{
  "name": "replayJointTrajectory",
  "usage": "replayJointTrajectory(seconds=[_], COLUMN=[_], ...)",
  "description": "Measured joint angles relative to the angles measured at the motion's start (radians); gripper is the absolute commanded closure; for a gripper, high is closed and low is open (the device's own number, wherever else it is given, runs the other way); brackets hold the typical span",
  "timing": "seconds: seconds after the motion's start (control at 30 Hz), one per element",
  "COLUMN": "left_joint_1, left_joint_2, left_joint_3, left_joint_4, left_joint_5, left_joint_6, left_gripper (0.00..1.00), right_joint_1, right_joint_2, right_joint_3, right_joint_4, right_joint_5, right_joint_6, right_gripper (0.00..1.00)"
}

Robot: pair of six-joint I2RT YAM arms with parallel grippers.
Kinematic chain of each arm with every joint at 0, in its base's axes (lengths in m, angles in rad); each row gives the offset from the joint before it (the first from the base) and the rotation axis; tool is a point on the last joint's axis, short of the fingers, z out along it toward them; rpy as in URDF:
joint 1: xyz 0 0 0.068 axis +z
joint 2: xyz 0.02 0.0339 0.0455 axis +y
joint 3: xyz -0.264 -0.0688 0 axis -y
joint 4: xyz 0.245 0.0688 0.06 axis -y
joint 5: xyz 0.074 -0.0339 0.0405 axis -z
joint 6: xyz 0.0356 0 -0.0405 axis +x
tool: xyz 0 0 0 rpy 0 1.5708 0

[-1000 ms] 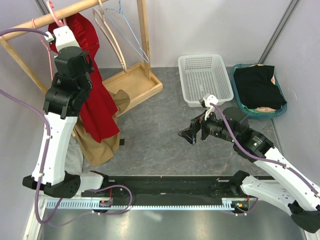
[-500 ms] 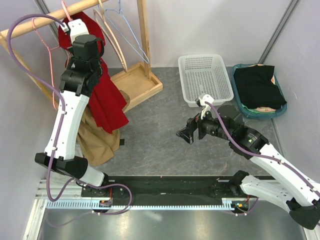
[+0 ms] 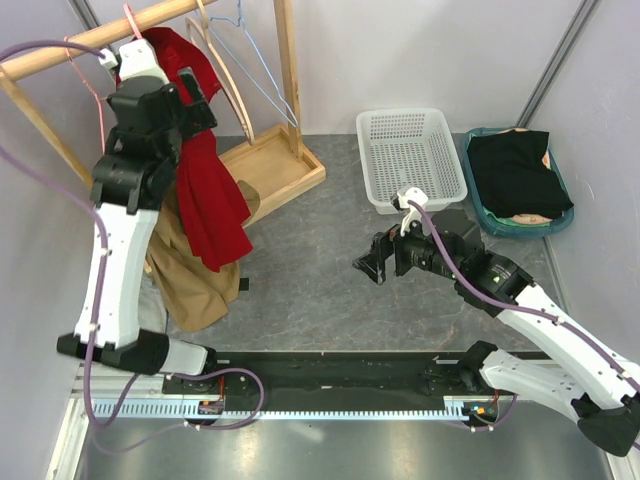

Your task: Place the skirt on the hanger

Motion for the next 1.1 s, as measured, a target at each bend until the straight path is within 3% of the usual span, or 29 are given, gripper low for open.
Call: replayJointTrajectory(seconds=[0.13,0.33,0.73,0.9,1.1], left_joint_1=[-0.001,-0.001,-0.001,-0.001,-0.001], left_joint_2=[-0.157,-0.484,-1.002,-1.156,-1.188], left_joint_3=[-0.093,-0.378,-0.873,-1.043,-1.096], left_joint_4=[-0.035,-0.100,-0.258,-0.288,-0.295], left_joint_5=[0.139,0.309,0.450,0.519,0.558], left_joint_6=[-0.005,-0.060,-0.189,-0.244,-0.272], left_gripper=[0.00,0.00,0.00,0.00,0.00], right_joint_1=[0.000,0.000,0.000,0.000,0.000], right_joint_2=[-0.015,-0.036,-0.258,-0.448,-0.538], right_joint_3=[0.000,0.000,-0.083,-0.143,-0.145], right_joint_4=[-0.014,-0.060,-0.173,-0.264,-0.309], right_joint_5=[0.077,0.229,0.428,0.514,0.563], right_joint_6=[0.015,0.067,0.182,0.225,0.272], right_gripper=[0.02,0.02,0.02,0.02,0.02])
